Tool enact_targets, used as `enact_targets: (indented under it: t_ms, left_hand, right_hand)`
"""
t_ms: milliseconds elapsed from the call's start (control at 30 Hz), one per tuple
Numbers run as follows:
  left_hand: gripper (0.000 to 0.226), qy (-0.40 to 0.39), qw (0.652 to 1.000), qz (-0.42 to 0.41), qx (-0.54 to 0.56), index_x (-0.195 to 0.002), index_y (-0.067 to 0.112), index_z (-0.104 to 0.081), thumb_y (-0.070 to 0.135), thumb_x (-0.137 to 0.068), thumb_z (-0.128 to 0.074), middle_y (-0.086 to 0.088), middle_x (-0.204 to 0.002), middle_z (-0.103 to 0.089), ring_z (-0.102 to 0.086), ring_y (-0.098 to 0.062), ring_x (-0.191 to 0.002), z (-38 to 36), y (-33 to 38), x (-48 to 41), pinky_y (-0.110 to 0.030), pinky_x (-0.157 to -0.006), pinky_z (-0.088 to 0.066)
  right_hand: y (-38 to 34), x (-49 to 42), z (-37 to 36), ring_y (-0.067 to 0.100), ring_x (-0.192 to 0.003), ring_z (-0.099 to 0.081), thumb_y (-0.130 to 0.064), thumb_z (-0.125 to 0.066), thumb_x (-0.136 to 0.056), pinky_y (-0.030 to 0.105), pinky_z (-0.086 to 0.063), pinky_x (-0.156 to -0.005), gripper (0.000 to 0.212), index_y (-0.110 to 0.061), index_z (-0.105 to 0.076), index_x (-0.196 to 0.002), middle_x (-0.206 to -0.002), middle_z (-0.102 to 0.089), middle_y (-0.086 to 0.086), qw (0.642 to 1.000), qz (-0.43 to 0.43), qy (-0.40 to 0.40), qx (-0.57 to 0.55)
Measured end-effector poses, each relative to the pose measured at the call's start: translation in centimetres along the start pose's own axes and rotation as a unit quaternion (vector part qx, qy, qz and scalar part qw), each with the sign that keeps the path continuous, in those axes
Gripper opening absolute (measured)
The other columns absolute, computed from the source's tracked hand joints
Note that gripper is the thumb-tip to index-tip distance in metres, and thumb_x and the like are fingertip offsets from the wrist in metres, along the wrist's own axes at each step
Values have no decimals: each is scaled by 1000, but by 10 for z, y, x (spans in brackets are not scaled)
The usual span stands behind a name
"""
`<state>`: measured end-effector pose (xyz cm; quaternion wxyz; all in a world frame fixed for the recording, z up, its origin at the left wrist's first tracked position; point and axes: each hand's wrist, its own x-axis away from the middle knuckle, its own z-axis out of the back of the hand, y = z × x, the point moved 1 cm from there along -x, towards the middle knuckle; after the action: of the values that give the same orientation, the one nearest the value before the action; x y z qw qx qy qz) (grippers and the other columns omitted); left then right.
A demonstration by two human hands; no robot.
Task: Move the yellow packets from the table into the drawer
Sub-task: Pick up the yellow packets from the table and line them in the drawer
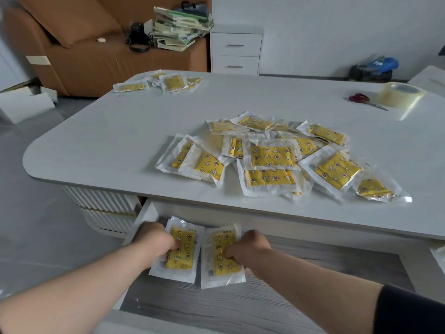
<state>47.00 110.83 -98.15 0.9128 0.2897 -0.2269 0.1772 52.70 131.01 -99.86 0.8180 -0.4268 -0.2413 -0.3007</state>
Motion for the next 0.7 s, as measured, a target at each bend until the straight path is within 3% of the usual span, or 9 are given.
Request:
enact_targets:
  t_ms: [100,167,233,300,367,467,567,700]
  left_hand:
    - [37,20,995,-50,-81,-98,3,-63,25,-75,-80,-8,-95,-64,-63,-20,-81,5,2,3,-29,-66,-51]
    - [47,36,986,-88,-139,-112,3,-57,34,-80,-75,-6,-107,-59,-61,-20,-92,8,4,6,-28,-72,-48]
    - [47,54,968,-145,-199,-120,6,-52,37,-87,-66,-6,-115,-56,-57,-19,-99,18,7,14,-27,-77,-45]
    - [46,40,931,-250,-263,-129,12,-52,39,-91,-59,-2,-123,-58,-56,-17,-109,30,6,20,-25,-88,-45]
    - [50,-30,868,-360,-341,-140,27,-46,41,-93,-56,10,-141,-49,-47,-8,-126,42,3,24,-19,-104,-33]
    - [73,-100,779,-419,-455,-150,40,-22,53,-87,-59,22,-156,-18,-20,-2,-143,48,-2,20,-16,-106,-7]
    - [102,-95,735,-427,-518,-153,35,-1,68,-76,-59,15,-160,7,0,-9,-148,38,-2,9,-25,-109,4]
    - [116,-81,701,-432,-562,-153,29,8,77,-69,-56,6,-161,16,6,-15,-149,24,-4,-2,-39,-121,-2]
  right_hand:
    - [-2,5,2,16,-68,-67,-22,-67,-72,28,-59,-64,12,-12,-61,-74,-77,-68,3,998,41,5,53]
    - [-2,9,7,16,-58,-58,-23,-63,-74,25,-49,-51,12,-14,-56,-69,-67,-61,2,994,71,4,88]
    - [0,13,16,16,-60,-50,-29,-61,-79,24,-40,-50,18,-13,-53,-74,-69,-55,1,985,111,12,131]
    - [6,17,26,16,-75,-54,-39,-57,-87,26,-47,-62,27,-14,-57,-96,-87,-57,1,962,180,22,206]
    - [14,20,36,19,-105,-57,-46,-55,-90,32,-50,-88,47,-18,-50,-128,-120,-56,3,909,275,23,312]
    - [25,15,41,15,-138,-33,-57,-60,-85,33,-35,-112,79,-29,-25,-150,-155,-28,-7,836,379,-11,398]
    - [32,6,35,14,-148,-7,-71,-60,-75,35,-14,-119,103,-36,-3,-153,-162,1,-12,827,381,-3,413]
    - [45,3,24,15,-148,10,-78,-55,-72,29,6,-110,110,-34,6,-153,-160,19,-11,820,371,5,436]
